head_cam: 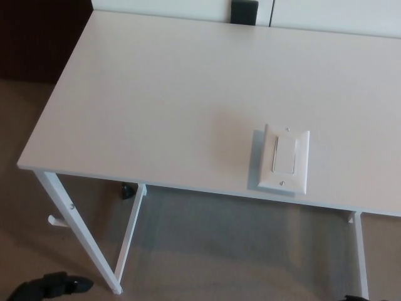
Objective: The robot walk towards a table in front and then clicks the light switch button using the right hand's index finger
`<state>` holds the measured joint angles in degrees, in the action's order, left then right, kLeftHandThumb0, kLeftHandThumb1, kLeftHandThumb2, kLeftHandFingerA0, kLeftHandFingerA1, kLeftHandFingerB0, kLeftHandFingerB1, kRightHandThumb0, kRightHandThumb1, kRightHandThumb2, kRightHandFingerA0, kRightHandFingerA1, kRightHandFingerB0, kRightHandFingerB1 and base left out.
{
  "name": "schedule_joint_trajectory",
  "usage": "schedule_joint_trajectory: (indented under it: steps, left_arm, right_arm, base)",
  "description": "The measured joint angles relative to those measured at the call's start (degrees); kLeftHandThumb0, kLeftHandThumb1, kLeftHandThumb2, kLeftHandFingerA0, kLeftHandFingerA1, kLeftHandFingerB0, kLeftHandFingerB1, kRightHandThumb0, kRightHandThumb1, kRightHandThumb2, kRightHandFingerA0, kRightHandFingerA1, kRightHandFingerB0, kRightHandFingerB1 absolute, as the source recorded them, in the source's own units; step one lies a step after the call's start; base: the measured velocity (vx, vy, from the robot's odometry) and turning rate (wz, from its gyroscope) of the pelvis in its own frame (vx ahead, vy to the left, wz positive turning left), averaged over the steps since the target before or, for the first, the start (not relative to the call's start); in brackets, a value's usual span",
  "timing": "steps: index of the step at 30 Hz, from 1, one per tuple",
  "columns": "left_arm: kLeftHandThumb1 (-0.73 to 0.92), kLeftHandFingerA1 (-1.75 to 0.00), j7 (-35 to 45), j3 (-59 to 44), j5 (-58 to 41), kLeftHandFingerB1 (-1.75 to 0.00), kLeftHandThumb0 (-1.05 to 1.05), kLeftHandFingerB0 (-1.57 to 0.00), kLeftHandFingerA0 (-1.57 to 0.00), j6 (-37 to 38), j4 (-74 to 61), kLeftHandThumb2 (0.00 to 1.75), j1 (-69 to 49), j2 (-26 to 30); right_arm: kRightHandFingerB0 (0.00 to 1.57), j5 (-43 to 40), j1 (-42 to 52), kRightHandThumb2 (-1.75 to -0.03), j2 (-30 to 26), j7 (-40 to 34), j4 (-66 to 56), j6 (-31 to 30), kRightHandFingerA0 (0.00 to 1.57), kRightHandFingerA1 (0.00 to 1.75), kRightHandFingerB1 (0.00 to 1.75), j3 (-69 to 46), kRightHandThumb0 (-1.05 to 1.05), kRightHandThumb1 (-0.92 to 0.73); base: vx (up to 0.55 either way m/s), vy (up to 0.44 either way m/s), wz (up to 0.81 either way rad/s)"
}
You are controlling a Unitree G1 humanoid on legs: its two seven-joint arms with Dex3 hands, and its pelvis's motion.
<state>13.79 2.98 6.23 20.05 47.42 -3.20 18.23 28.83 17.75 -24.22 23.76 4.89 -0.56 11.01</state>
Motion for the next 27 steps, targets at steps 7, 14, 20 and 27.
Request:
schedule_joint_trajectory:
  steps: [7,14,20,27]
  left_arm:
    - [0.26,-0.46,0.0,0.5,0.4,-0.43,-0.31,-0.59,-0.69,-0.1,-0.8,0.49,1.2,0.4]
    - [0.26,-0.46,0.0,0.7,0.5,-0.43,-0.28,-0.6,-0.7,-0.4,-1.6,0.48,2.1,1.0]
    - [0.26,-0.46,0.0,0.8,0.5,-0.42,-0.26,-0.59,-0.69,-0.6,-1.6,0.48,2.6,1.3]
    - [0.26,-0.48,0.2,1.0,0.5,-0.44,-0.33,-0.61,-0.72,-1.2,-1.9,0.5,3.8,1.6]
  right_arm:
    - [0.1,-0.4,-1.0,-0.62,-0.1,-0.7,-0.8,-0.4,0.05,0.28,0.29,-0.7,-0.52,-0.65]
    - [0.0,-2.4,-2.6,-1.01,1.9,-5.5,1.6,-0.1,0.02,0.51,0.47,-6.3,-0.33,-0.51]
    - [0.12,-3.2,-2.5,-0.61,2.5,-7.8,1.9,0.4,0.08,0.29,0.31,-7.1,-0.51,-0.64]
    - [0.12,-4.3,-2.8,-0.6,2.6,-8.1,2.4,0.5,0.08,0.29,0.31,-6.6,-0.52,-0.64]
  base:
    - [0.0,0.0,0.0]
    - [0.0,0.0,0.0]
    - [0.0,0.0,0.0]
    - [0.0,0.0,0.0]
